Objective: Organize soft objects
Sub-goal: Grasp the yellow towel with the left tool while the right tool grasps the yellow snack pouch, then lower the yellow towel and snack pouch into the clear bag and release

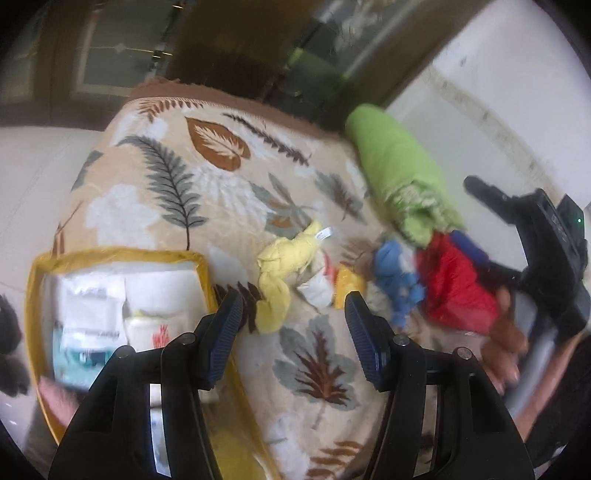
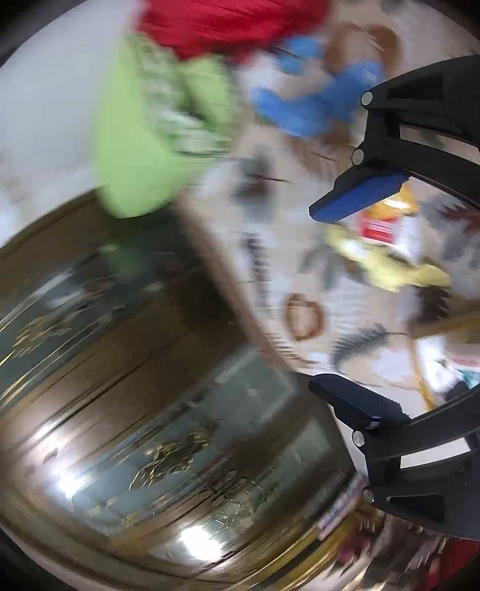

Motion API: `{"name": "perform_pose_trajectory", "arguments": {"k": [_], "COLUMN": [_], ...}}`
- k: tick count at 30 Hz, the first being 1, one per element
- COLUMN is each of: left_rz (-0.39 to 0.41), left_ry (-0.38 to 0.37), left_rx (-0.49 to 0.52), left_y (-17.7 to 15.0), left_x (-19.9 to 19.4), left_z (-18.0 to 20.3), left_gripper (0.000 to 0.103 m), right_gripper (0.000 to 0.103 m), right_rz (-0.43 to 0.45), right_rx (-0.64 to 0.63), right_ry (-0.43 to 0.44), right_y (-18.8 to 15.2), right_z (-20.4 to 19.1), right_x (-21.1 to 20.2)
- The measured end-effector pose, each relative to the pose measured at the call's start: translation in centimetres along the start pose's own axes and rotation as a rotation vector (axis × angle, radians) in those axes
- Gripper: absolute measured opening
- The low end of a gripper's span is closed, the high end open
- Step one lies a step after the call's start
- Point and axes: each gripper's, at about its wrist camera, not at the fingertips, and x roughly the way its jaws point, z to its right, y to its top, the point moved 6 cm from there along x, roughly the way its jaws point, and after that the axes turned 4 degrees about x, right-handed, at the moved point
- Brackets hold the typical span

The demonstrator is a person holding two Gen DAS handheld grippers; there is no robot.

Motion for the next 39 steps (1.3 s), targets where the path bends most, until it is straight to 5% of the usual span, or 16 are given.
{"name": "perform_pose_trajectory", "arguments": {"k": [11, 15, 17, 20, 23, 26, 29, 31, 39], "left_rz": [-0.22, -0.248, -0.241, -0.212, -0.198, -0.168, -0.125, -0.084, 0.016], "left_ry": [0.157, 0.256, 0.24, 0.201, 0.139, 0.08, 0.007, -0.037, -0.064], "left_rx": [0.252, 0.253, 0.196, 0.167, 0.095, 0.05, -0.004, -0.041, -0.18], "left_y": [4.0, 3.9, 4.1, 4.3, 4.1, 3.6, 2.7, 1.9, -2.0], "left_x": [15.2, 19.0, 19.4, 18.1, 16.4, 13.8, 10.0, 6.7, -2.9], "left_z": [3.7, 2.7, 1.8, 1.6, 1.6, 1.8, 1.7, 1.3, -2.9], "left_gripper": [0.058, 0.058, 0.049, 0.04, 0.037, 0.037, 0.036, 0.036, 0.036], "right_gripper": [0.084, 0.084, 0.084, 0.076, 0.074, 0.07, 0.07, 0.06, 0.046], "right_rz": [-0.198, -0.261, -0.298, -0.349, -0.385, -0.358, -0.299, -0.302, -0.287], "right_rx": [0.278, 0.319, 0.361, 0.42, 0.436, 0.506, 0.527, 0.552, 0.589], "right_ry": [-0.192, -0.218, -0.218, -0.154, -0.18, -0.158, -0.227, -0.261, -0.239], "right_y": [-1.3, -2.9, -3.6, -4.8, -5.9, -6.1, -6.0, -6.5, -6.8], "right_z": [11.1, 12.6, 13.2, 13.5, 14.0, 14.7, 15.5, 16.1, 15.2], "right_x": [5.1, 6.1, 6.4, 7.2, 8.1, 8.5, 8.9, 9.1, 7.1]}}
